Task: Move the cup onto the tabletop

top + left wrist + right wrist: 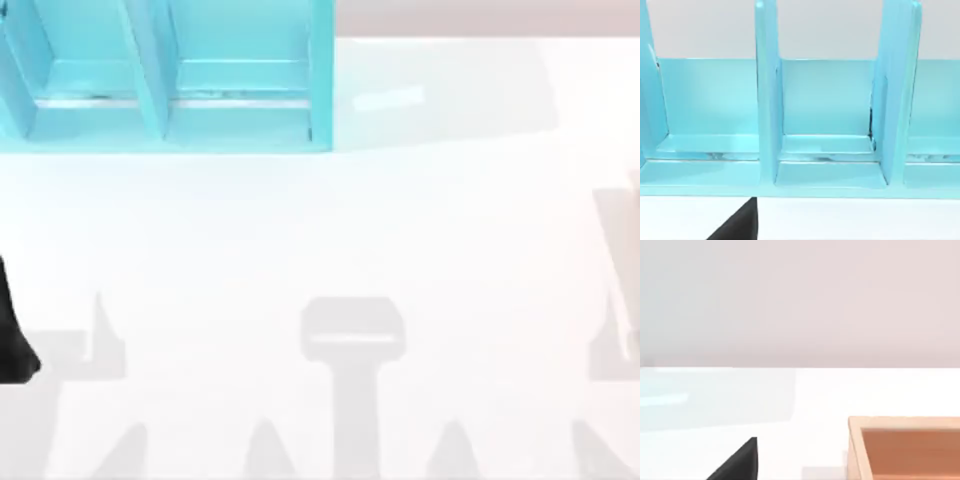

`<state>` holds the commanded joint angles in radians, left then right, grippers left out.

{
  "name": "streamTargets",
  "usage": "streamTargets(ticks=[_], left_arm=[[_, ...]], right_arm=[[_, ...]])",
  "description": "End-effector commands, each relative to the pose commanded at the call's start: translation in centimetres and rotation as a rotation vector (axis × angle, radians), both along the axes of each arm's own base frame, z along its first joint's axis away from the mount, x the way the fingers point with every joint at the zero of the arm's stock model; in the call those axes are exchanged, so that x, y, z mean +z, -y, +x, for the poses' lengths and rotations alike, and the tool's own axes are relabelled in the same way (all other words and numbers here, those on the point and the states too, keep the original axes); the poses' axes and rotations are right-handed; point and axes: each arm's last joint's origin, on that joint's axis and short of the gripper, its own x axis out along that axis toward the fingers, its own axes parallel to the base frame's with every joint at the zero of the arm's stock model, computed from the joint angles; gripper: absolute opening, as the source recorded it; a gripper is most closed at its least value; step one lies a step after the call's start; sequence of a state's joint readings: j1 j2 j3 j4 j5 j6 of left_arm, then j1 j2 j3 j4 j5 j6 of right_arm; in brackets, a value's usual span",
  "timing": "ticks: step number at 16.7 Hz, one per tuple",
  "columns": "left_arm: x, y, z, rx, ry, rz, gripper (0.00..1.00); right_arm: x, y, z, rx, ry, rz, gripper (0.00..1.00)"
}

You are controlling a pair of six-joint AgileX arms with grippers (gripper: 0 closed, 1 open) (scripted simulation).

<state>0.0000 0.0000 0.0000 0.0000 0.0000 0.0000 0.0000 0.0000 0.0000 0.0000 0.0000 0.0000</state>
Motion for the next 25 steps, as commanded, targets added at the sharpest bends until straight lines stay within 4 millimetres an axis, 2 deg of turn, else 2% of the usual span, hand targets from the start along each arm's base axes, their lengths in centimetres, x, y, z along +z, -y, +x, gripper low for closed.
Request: streamTargets(ticks=[3,5,7,10,13,16,20,25], left_arm=[[0.0,0.0,0.0,0.0,0.0,0.0,1.0],[0.0,0.0,0.0,0.0,0.0,0.0,1.0],[0.0,0.0,0.0,0.0,0.0,0.0,1.0],[0.0,0.0,0.0,0.0,0.0,0.0,1.0],[0.0,0.0,0.0,0.0,0.0,0.0,1.0],[0.0,0.0,0.0,0.0,0.0,0.0,1.0],[0.0,0.0,0.0,0.0,0.0,0.0,1.0],[0.0,0.0,0.0,0.0,0.0,0.0,1.0]], right_arm=[[0.2,0.0,0.0,-0.004,-0.009,-0.004,1.0],[1.1,0.2,0.0,-0.023,-0.056,-0.022,1.0],[2.8,0.6,0.2,-0.05,-0.135,-0.051,1.0],[6.4,1.3,1.4,-0.095,-0.317,-0.1,1.0],[9.7,2.7,4.5,-0.128,-0.584,-0.132,1.0],[11.2,5.2,9.0,-0.132,-0.896,-0.13,1.0],[10.9,9.4,14.6,-0.099,-1.25,-0.086,1.0],[9.7,14.4,19.3,-0.038,-1.501,-0.02,1.0]])
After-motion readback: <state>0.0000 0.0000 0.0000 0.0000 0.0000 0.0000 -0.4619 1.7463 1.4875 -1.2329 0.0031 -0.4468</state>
